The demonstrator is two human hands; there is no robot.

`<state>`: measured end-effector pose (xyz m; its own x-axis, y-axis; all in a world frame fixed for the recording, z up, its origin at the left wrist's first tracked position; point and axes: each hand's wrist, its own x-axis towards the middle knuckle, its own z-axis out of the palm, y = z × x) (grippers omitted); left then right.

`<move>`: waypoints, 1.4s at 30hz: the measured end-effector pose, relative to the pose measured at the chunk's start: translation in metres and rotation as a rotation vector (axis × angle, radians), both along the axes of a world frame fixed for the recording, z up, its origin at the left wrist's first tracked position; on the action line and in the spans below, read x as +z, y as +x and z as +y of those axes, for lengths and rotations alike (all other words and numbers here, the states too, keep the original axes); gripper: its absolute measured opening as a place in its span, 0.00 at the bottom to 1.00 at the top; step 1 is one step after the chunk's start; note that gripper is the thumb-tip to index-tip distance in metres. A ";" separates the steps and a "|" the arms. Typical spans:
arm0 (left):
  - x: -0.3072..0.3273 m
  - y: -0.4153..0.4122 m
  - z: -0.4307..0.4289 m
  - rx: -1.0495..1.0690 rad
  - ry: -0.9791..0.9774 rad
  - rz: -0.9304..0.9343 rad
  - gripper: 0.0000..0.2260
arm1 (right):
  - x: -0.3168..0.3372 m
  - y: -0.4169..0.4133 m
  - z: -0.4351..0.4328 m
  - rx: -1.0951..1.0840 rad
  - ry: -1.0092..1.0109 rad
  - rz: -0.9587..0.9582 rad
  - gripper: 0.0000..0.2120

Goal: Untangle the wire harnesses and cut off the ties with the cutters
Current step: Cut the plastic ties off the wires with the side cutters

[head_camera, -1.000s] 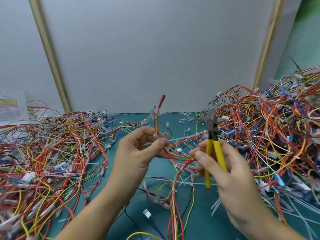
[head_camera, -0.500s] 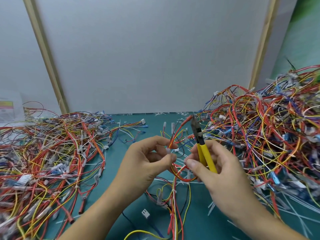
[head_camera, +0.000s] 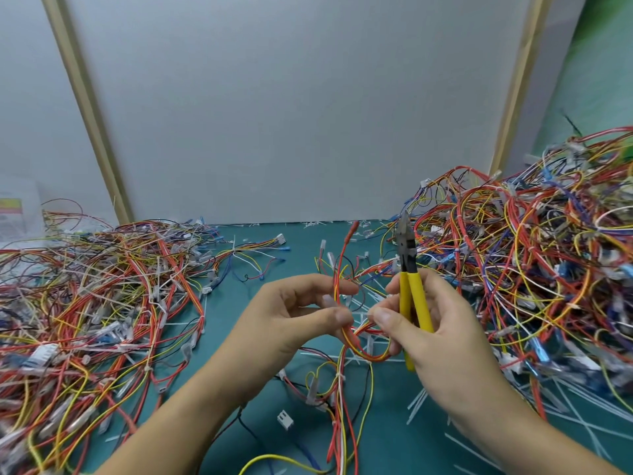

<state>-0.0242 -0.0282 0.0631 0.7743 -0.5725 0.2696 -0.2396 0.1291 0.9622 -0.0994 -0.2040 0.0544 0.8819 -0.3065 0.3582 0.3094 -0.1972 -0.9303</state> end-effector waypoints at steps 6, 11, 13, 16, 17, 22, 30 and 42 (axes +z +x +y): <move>-0.003 0.004 0.001 -0.070 -0.042 -0.016 0.15 | 0.005 -0.002 -0.002 0.017 0.073 -0.020 0.09; -0.003 0.004 0.000 -0.079 -0.100 -0.049 0.16 | 0.008 -0.003 -0.001 0.024 0.091 -0.060 0.08; -0.003 0.003 -0.001 -0.099 -0.153 -0.034 0.16 | 0.009 -0.004 0.000 0.024 0.089 -0.078 0.08; -0.003 0.001 -0.002 -0.133 -0.234 0.032 0.17 | 0.010 -0.005 0.001 0.021 0.090 -0.097 0.08; -0.003 0.001 -0.002 -0.130 -0.243 0.042 0.17 | 0.010 -0.006 0.001 0.016 0.091 -0.107 0.08; -0.004 0.003 -0.003 -0.063 -0.226 0.028 0.17 | 0.011 -0.007 0.001 -0.003 0.110 -0.161 0.09; -0.005 0.002 -0.004 0.073 -0.232 -0.013 0.15 | 0.014 -0.010 0.001 0.005 0.116 -0.213 0.06; 0.003 0.010 0.003 0.322 -0.316 -0.102 0.17 | 0.015 -0.017 0.009 0.188 -0.251 0.117 0.16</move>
